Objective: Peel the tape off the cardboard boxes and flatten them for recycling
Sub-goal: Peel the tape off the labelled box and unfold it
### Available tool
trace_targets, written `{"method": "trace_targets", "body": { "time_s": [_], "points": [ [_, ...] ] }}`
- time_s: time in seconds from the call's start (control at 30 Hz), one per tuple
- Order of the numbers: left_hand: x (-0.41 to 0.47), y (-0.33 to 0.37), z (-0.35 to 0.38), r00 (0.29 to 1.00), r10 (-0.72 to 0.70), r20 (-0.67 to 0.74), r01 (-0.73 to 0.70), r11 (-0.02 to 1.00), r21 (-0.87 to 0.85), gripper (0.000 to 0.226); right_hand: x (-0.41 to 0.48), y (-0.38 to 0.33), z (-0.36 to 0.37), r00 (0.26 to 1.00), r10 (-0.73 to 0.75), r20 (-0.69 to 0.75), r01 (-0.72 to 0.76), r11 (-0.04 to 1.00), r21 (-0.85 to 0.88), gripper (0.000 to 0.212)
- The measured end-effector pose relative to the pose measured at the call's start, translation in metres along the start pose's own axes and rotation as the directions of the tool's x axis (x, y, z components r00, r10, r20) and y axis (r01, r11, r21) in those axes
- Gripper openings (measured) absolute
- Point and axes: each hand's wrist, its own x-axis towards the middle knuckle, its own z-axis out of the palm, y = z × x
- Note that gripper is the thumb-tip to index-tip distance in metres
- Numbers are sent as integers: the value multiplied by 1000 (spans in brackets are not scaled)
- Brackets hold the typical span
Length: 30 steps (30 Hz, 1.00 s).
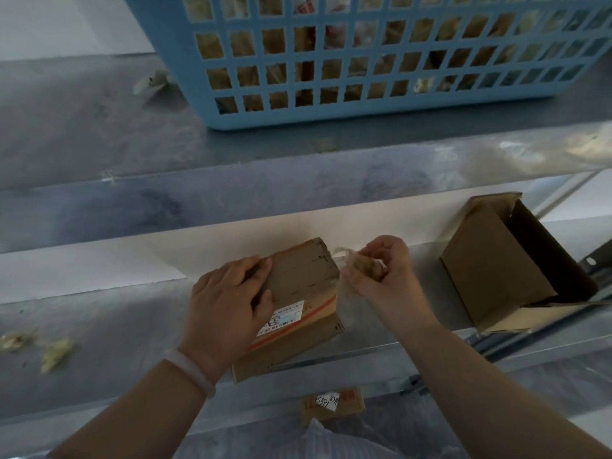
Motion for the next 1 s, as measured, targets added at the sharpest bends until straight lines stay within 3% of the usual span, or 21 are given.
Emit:
{"method": "trace_targets", "body": {
  "time_s": [0.1,0.17,0.3,0.37,0.47,0.53,0.6,0.7,0.83,1.0],
  "points": [
    [-1,0,1,1000,-4,-7,4,1000,2,54,1,-4,3,983,-96,-159,105,994,45,24],
    [-1,0,1,1000,-9,-8,9,1000,5,54,4,-8,3,973,-135,-189,153,985,82,16],
    [-2,0,1,1000,-15,-8,15,1000,0,54,12,-16,1,971,-176,-159,197,972,125,30],
    [-2,0,1,1000,-10,-13,10,1000,-7,53,17,-19,1,953,-284,-102,281,959,-44,37],
    [-1,1,0,1000,-7,-2,7,1000,-4,54,16,-14,0,864,-483,139,499,789,-359,23],
    [-1,1,0,1000,-8,-1,8,1000,0,54,10,-5,-1,807,-515,288,591,696,-409,19],
    [-1,1,-1,1000,-6,0,6,1000,7,55,6,5,-1,788,-492,370,616,640,-460,28],
    [-1,1,-1,1000,-4,-4,4,1000,-3,54,7,14,3,778,-532,334,622,579,-527,19],
    [-1,1,-1,1000,0,-2,0,1000,-4,55,9,17,5,713,-627,315,683,517,-516,6],
    [-1,0,-2,1000,3,4,-3,1000,-2,55,5,26,-3,750,-578,322,643,521,-561,10]
  ]
}}
